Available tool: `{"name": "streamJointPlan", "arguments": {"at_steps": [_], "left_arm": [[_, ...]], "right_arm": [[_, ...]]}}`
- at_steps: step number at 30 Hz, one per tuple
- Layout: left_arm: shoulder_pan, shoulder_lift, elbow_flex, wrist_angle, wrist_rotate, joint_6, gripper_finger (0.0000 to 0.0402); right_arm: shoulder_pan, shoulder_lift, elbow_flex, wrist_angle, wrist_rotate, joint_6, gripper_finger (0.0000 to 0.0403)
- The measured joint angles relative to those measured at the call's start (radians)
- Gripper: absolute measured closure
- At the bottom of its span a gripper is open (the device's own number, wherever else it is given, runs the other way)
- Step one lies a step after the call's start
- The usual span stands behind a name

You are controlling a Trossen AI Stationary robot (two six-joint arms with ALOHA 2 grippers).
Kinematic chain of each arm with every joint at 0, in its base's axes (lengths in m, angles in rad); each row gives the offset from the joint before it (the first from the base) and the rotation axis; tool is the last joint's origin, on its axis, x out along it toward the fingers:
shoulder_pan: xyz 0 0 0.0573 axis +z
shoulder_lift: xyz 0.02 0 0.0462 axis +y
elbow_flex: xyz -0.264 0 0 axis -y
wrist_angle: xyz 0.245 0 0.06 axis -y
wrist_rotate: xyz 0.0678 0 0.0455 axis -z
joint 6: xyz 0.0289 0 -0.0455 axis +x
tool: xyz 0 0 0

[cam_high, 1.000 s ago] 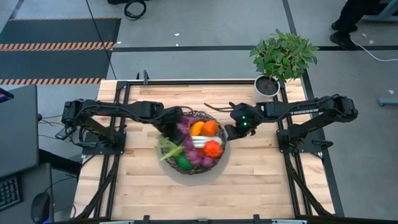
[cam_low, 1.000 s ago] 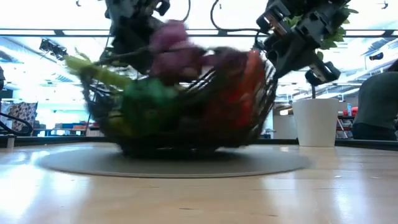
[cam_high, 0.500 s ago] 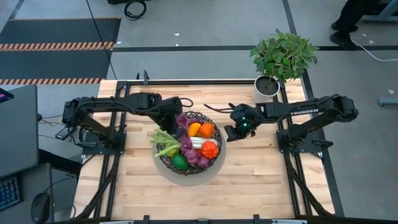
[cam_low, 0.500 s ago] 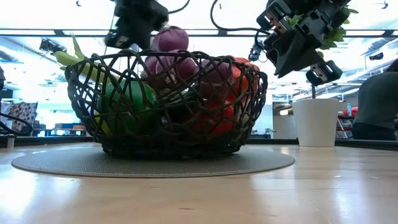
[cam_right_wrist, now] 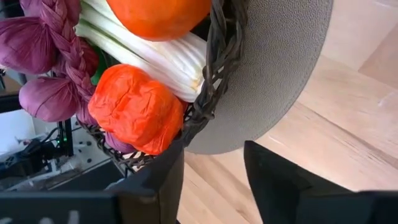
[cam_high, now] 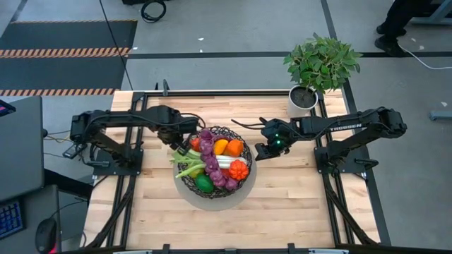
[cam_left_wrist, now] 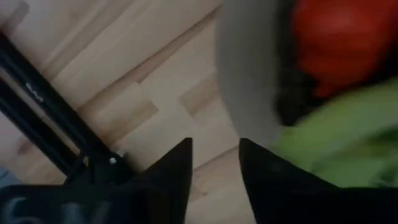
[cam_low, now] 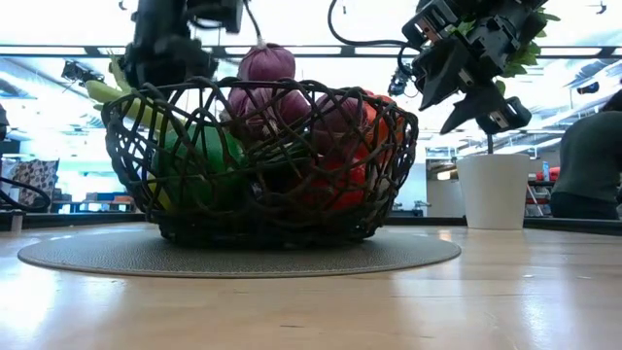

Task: Build produce basket
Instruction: Adjust the black wire basket in the center

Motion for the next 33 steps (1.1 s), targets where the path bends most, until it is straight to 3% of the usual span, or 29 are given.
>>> {"name": "streamJointPlan", "arguments": {"at_steps": [4, 9, 12, 17, 33], "left_arm": [[0.031, 0.001, -0.081, 0.082, 0.001, -0.002, 0.0218], [0.072, 0.001, -0.099, 0.195, 0.025, -0.003, 0.0178], [0.097, 0.001, -0.099, 0.231, 0.121, -0.01, 0.0168], [0.097, 0.001, -0.099, 0.272, 0.279, -0.002, 0.0169], [0.013, -0.069, -0.098, 0.238, 0.285, -0.087, 0.0207]], "right_arm": [[0.0, 0.0, 0.0, 0.0, 0.0, -0.007, 0.0216], [0.0, 0.0, 0.0, 0.0, 0.0, -0.011, 0.0214], [0.0, 0.0, -0.001, 0.0, 0.0, -0.011, 0.0214], [0.0, 0.0, -0.001, 0.0, 0.0, -0.011, 0.0215], [0.041, -0.001, 0.0, -0.045, -0.008, 0.104, 0.0215]]}}
